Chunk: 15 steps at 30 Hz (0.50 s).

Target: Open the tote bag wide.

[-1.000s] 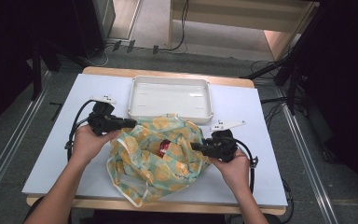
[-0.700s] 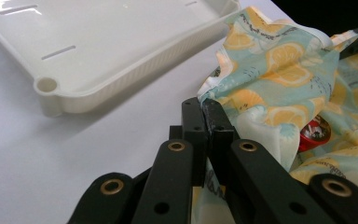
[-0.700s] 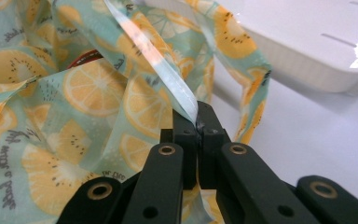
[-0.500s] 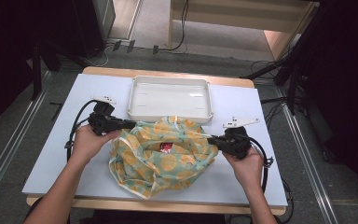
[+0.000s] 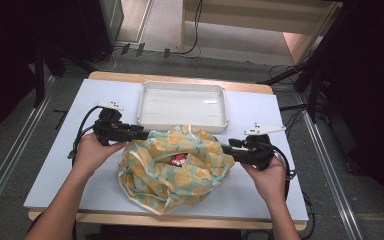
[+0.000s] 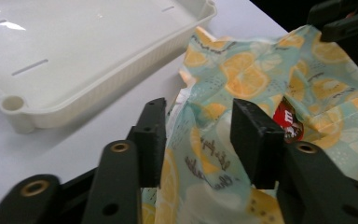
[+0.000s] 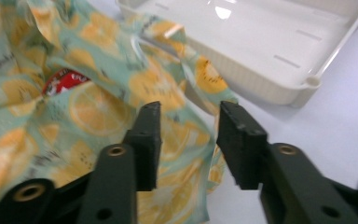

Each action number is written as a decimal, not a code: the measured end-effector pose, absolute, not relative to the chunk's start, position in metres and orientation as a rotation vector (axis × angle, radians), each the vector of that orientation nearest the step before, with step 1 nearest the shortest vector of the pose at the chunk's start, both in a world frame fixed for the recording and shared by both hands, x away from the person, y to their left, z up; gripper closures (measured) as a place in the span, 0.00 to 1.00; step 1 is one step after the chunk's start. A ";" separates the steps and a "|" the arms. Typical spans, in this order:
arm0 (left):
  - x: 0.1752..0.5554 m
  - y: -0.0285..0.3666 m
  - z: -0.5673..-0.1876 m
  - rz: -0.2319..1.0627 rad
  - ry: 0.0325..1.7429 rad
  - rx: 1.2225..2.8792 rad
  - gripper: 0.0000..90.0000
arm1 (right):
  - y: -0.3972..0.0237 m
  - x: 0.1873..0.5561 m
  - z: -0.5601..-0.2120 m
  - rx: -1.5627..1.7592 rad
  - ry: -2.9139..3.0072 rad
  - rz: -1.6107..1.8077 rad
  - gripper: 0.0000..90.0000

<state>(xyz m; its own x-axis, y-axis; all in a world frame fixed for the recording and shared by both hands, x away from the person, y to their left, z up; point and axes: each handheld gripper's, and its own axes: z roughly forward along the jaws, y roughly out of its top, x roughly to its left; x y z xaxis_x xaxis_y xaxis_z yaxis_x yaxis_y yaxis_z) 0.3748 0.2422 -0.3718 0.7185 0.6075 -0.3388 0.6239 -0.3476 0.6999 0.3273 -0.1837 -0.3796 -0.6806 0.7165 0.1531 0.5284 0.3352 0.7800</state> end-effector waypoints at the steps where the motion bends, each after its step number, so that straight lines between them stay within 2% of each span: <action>1: 0.373 0.242 -0.368 -0.013 0.940 2.052 0.56 | -0.185 0.326 -0.376 1.139 2.368 1.265 0.64; 5: 0.368 0.240 -0.356 -0.002 0.892 2.041 0.53 | -0.183 0.321 -0.363 1.103 2.375 1.338 0.71; 7: 0.364 0.238 -0.351 0.002 0.869 2.047 0.55 | -0.175 0.320 -0.361 1.083 2.403 1.356 0.75; 9: 0.359 0.236 -0.347 0.003 0.847 2.050 0.57 | -0.166 0.321 -0.361 1.059 2.428 1.367 0.76; 15: 0.347 0.226 -0.343 -0.022 0.808 2.047 0.76 | -0.140 0.325 -0.369 1.015 2.510 1.370 0.88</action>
